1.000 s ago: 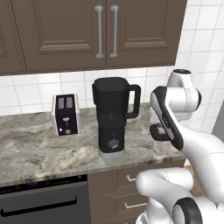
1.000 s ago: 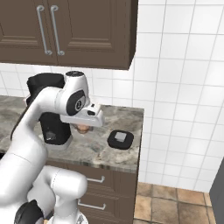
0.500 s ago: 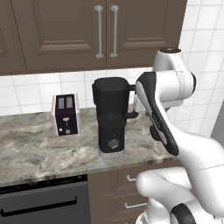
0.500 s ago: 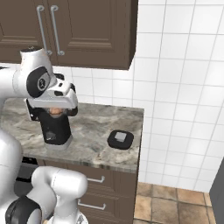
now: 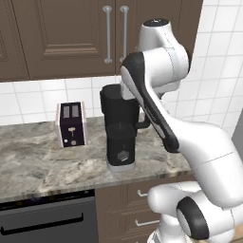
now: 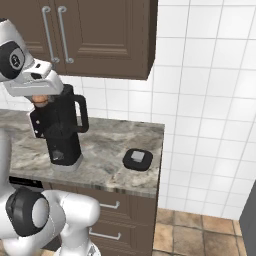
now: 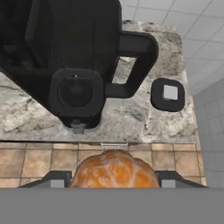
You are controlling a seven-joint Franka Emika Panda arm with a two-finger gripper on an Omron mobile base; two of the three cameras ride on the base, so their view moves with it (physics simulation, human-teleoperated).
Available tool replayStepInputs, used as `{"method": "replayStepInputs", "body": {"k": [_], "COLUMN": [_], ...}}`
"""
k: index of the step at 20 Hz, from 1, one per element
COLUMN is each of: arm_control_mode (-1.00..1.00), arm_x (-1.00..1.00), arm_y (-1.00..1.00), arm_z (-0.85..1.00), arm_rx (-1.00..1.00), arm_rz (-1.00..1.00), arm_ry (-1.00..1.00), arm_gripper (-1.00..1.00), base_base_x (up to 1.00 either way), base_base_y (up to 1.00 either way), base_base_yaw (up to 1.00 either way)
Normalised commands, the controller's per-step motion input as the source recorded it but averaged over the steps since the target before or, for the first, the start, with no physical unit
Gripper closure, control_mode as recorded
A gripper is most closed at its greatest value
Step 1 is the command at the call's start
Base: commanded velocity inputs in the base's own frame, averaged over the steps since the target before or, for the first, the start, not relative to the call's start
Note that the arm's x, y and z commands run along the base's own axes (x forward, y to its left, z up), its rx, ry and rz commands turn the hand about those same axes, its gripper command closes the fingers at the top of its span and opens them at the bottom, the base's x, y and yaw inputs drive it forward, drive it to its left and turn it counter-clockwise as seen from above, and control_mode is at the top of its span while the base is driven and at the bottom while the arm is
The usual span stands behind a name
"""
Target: Open the blender lid, put the tangerine in the blender, close the lid, and start the blender.
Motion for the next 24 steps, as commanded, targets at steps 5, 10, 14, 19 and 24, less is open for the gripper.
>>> {"method": "replayStepInputs", "body": {"k": [5,10,14,19,24], "arm_control_mode": [-1.00,-1.00,-1.00,-1.00,-1.00], "arm_x": [0.48,0.61,0.57,0.50,0.46], "arm_y": [0.17,0.13,0.20,0.21,0.25], "arm_z": [0.15,-0.16,-0.06,-0.20,-0.27], "arm_rx": [0.00,0.00,0.00,-0.01,-0.01], "arm_rz": [0.00,0.01,0.01,0.00,0.00], "arm_ry": [-0.02,0.00,0.01,0.04,0.07], "arm_gripper": [1.00,1.00,1.00,1.00,1.00], "base_base_x": [0.00,0.00,0.00,0.00,0.00], "base_base_y": [0.00,0.00,0.00,0.00,0.00], "base_base_yaw": [0.00,0.00,0.00,0.00,0.00]}}
